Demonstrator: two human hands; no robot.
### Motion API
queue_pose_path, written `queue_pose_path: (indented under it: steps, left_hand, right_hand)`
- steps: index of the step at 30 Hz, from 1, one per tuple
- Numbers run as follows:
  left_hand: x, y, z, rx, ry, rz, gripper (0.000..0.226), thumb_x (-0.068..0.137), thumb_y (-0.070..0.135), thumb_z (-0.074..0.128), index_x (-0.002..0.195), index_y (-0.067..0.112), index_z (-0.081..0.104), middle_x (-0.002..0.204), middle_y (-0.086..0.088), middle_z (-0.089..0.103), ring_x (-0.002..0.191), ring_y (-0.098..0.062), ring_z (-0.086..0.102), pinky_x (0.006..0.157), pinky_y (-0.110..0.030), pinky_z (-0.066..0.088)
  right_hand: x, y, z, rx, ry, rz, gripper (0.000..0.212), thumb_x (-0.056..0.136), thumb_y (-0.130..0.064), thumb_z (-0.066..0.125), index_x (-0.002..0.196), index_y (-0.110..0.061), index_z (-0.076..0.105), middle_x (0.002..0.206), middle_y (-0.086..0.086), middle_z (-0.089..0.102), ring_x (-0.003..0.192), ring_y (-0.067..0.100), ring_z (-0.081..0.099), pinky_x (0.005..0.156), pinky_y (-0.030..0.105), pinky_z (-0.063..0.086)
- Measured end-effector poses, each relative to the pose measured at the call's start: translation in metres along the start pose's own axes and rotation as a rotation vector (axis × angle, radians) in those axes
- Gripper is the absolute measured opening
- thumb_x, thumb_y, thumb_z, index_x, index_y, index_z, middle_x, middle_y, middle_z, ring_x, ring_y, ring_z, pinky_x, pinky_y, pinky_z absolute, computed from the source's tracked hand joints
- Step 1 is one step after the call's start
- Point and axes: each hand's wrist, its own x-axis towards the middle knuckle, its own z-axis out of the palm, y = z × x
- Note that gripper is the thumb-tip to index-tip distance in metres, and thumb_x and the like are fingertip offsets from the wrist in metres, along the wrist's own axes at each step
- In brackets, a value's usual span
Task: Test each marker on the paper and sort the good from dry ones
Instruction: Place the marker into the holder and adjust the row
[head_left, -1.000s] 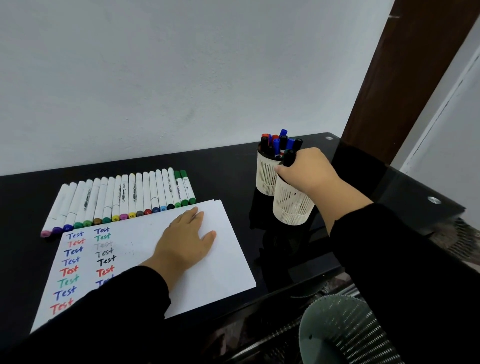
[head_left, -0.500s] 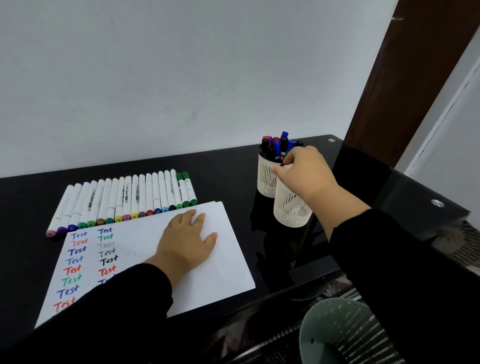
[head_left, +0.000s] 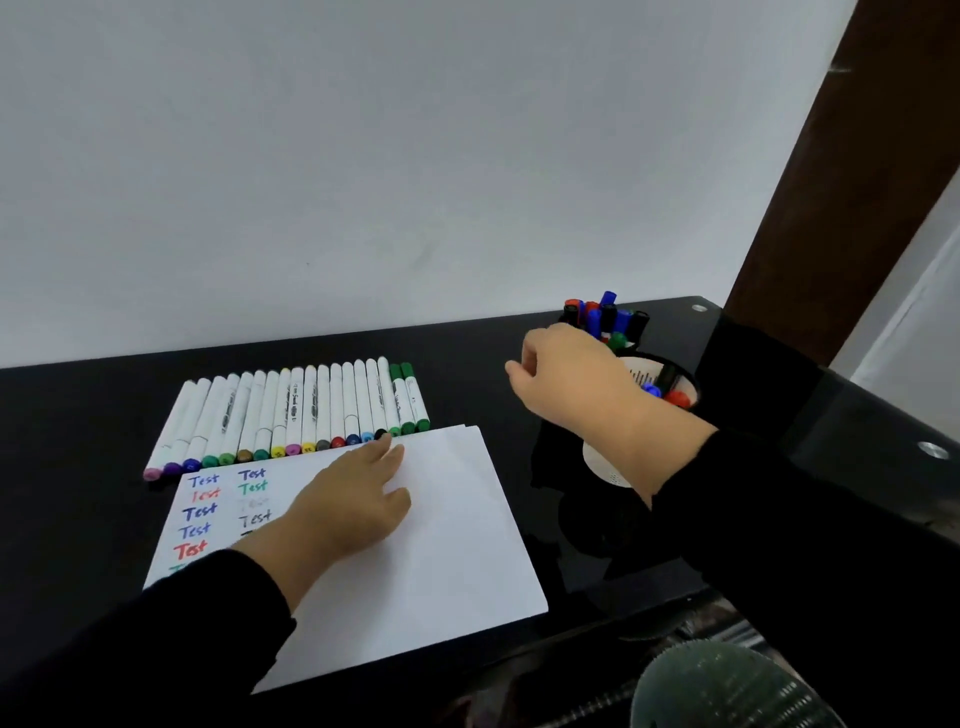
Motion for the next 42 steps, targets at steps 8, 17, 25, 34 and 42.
queue_pose_path:
  steps: [8,17,25,34,42]
  left_hand:
    - [-0.01,-0.036,0.008,0.06,0.049,0.017,0.07,0.093,0.057,0.027,0.151,0.024,0.006,0.157,0.01,-0.007,0.143,-0.008,-0.001,0.113,-0.025,0.003]
    - [-0.009,-0.045,0.017,0.045,0.183,0.067,0.1,0.061,0.07,-0.003,0.15,0.027,0.008,0.156,0.012,-0.005,0.142,-0.005,-0.002,0.1,-0.012,-0.007]
    - [-0.006,-0.049,0.023,0.047,0.17,0.07,0.101,0.059,0.068,-0.008,0.15,0.025,0.008,0.157,0.01,-0.006,0.143,-0.006,-0.002,0.105,-0.015,-0.005]
    - [-0.007,-0.042,0.016,0.201,0.133,0.105,0.091,0.073,0.063,-0.008,0.15,0.016,0.003,0.158,-0.002,-0.004,0.144,-0.014,-0.002,0.106,-0.02,-0.007]
    - [-0.032,-0.035,-0.003,-0.069,0.369,-0.007,0.076,0.095,0.044,0.041,0.149,0.014,-0.004,0.157,0.001,-0.007,0.144,-0.012,-0.004,0.108,-0.019,-0.004]
  right_hand:
    - [0.033,-0.026,0.069,0.071,-0.09,-0.065,0.023,0.096,-0.037,0.046,0.096,-0.015,0.054,0.098,0.003,0.053,0.085,0.018,0.054,0.073,0.031,0.049]
    - [0.07,-0.051,0.126,0.165,-0.208,-0.035,0.029,0.095,-0.036,0.046,0.093,-0.009,0.057,0.08,0.002,0.053,0.072,0.018,0.053,0.054,0.028,0.038]
    - [0.084,-0.059,0.133,0.224,-0.229,0.1,0.038,0.09,-0.029,0.05,0.059,-0.013,0.036,0.056,-0.001,0.035,0.047,0.015,0.032,0.044,0.025,0.024]
    - [0.062,-0.053,0.106,0.447,-0.095,0.234,0.028,0.086,-0.032,0.054,0.071,-0.009,0.054,0.056,0.001,0.041,0.049,0.016,0.037,0.048,0.027,0.032]
    - [-0.005,-0.064,0.061,0.575,-0.194,0.134,0.021,0.083,-0.031,0.057,0.078,-0.01,0.058,0.069,0.002,0.054,0.058,0.014,0.046,0.053,0.025,0.038]
